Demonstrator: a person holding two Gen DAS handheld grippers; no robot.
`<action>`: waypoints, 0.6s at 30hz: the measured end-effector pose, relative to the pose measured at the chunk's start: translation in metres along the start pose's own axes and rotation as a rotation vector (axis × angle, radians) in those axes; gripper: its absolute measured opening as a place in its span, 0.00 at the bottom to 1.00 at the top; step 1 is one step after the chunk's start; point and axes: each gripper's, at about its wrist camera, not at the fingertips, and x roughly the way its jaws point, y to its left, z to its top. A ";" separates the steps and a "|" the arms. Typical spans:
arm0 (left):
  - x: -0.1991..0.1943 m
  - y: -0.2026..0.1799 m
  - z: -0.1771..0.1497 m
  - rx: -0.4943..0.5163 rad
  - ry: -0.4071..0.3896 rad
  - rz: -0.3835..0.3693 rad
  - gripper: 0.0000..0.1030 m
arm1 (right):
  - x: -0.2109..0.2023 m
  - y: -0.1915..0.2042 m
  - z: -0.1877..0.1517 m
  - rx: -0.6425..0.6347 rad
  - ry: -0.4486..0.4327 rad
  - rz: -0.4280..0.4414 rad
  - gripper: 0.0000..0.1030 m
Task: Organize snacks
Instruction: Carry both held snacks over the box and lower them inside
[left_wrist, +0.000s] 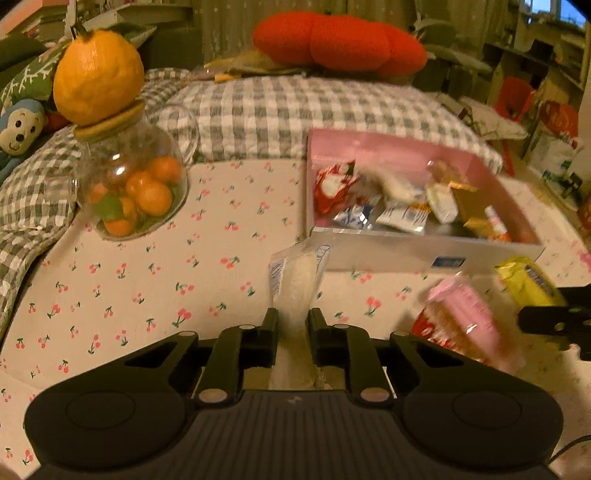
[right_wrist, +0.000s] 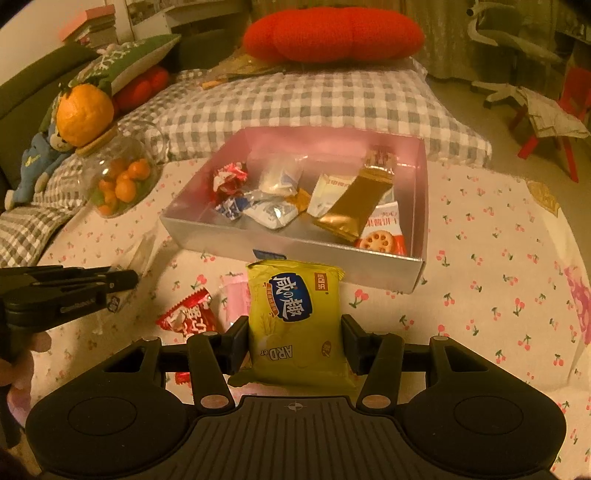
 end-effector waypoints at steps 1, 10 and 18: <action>-0.002 -0.001 0.001 -0.003 -0.007 -0.007 0.14 | -0.001 0.000 0.001 0.001 -0.004 0.000 0.49; -0.021 -0.011 0.027 -0.012 -0.073 -0.069 0.14 | -0.009 -0.008 0.026 0.030 -0.052 0.002 0.49; 0.006 -0.025 0.058 -0.034 -0.057 -0.104 0.14 | 0.008 -0.027 0.058 0.082 -0.091 -0.008 0.49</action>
